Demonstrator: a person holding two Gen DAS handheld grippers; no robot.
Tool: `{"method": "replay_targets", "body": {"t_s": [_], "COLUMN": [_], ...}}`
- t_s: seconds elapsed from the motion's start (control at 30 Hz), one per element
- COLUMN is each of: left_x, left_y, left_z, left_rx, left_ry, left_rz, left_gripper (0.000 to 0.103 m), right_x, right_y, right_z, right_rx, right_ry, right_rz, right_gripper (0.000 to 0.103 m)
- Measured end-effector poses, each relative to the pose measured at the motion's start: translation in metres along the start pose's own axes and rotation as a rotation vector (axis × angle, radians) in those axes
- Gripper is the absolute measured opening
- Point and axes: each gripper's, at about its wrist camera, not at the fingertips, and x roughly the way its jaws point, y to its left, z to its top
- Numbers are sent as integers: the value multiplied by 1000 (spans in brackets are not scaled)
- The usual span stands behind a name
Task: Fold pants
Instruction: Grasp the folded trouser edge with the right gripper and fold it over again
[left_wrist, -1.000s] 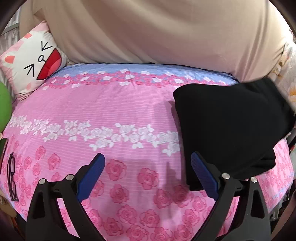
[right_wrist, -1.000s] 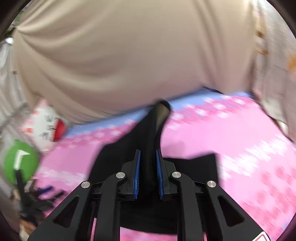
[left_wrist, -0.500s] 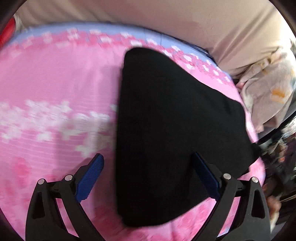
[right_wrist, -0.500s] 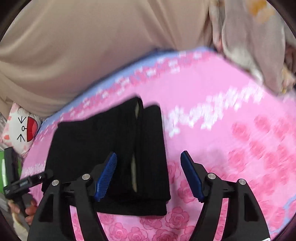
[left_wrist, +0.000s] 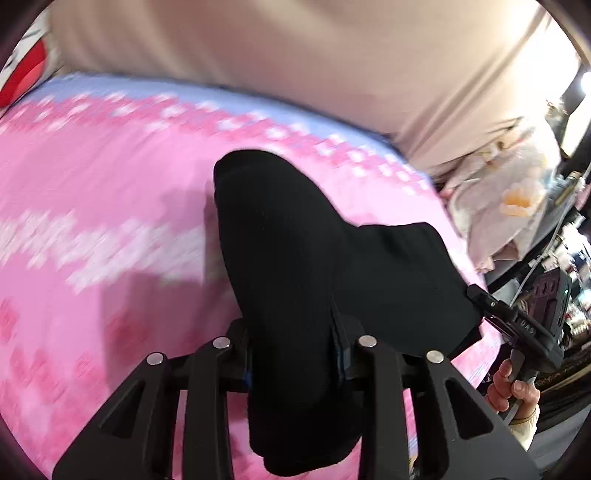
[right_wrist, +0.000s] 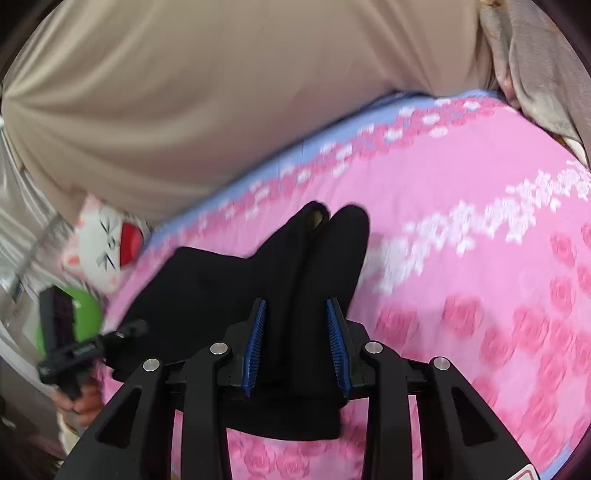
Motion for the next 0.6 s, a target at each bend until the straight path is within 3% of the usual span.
{"method": "replay_targets", "body": {"t_s": [0.07,0.1,0.13,0.2,0.27,0.33,0.4,0.47,0.53,0.6], "left_x": [13,13,9,-7,-19,-28,-34,-40,-43,-51], "left_y": [24,31,34,25,9,-12,-23,-25,-24,-14], "left_z": [-15,-19,-22,-23,-18,-14,-13,-12,-12,-14], "left_rx": [-46,-64,-77,-42,20,100,131,130,120,110], "left_ry": [71,73,47,-6,-68,-127,-165,-175,-176,-193], "left_rz": [6,3,8,67,143,228,257,244,241,279], "left_gripper": [37,47,50,51,57,68,73,79,80,81], "right_x": [22,27,23,2,-13,-12,4,35,57,58], "right_y": [-6,-13,-19,-15,-1,15,27,28,26,38], "right_z": [-17,-24,-29,-24,-15,-7,-4,-8,-16,-18], "right_rx": [-14,-2,27,60,23,-28,-68,-85,-57,-90], "right_ry": [62,79,46,-4,-52,-34,9,73,112,85], "right_rz": [-95,-123,-129,-167,-126,-64,-17,-75,-112,-134], "right_gripper": [32,30,32,53,63,69,75,75,61,28]}}
